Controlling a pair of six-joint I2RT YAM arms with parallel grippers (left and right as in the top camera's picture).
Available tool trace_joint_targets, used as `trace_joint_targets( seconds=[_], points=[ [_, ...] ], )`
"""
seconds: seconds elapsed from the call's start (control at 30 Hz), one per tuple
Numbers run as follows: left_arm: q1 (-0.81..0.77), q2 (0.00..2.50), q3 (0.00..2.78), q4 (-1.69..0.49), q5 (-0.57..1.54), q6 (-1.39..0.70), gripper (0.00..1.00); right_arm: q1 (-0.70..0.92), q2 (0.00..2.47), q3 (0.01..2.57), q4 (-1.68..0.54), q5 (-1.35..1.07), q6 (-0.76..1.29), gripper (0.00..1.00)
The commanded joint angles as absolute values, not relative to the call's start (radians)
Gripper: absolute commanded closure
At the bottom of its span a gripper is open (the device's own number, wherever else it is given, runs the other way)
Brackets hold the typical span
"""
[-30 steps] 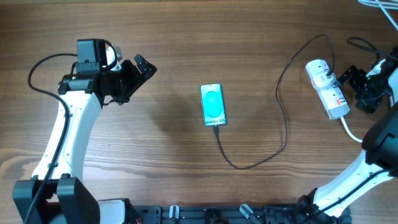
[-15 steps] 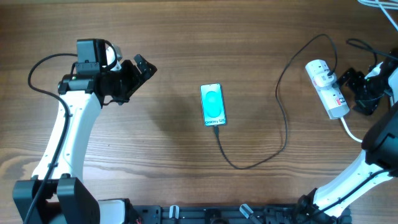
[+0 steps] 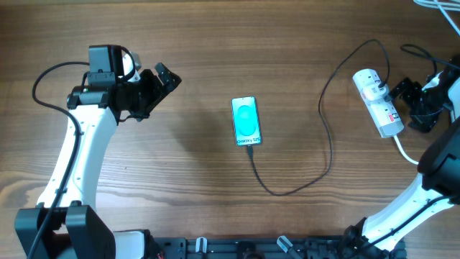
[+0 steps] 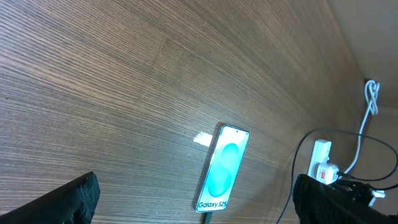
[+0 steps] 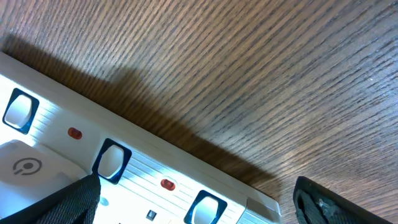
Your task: Plug charger to phone and switch on socket
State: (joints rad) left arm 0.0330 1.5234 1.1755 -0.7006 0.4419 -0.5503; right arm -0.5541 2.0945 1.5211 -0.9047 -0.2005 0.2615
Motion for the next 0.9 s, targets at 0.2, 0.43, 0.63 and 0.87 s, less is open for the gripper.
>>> trace_joint_targets(
  seconds=[0.2, 0.43, 0.63, 0.87],
  points=[
    [0.037, 1.521, 1.176, -0.700, 0.436, -0.527, 0.00, -0.547, 2.078, 1.510, -0.879, -0.154, 0.314, 0.00],
    [0.037, 1.520, 1.176, -0.700, 0.436, -0.527, 0.00, -0.540, 2.078, 1.510, -0.889, -0.158, 0.315, 0.00],
    [0.037, 1.520, 1.176, -0.700, 0.436, -0.527, 0.00, -0.529, 2.078, 1.510, -0.892, -0.152, 0.315, 0.00],
    [0.037, 1.520, 1.176, -0.700, 0.436, -0.527, 0.00, -0.529, 2.078, 1.510, -0.892, -0.135, 0.319, 0.00]
  ],
)
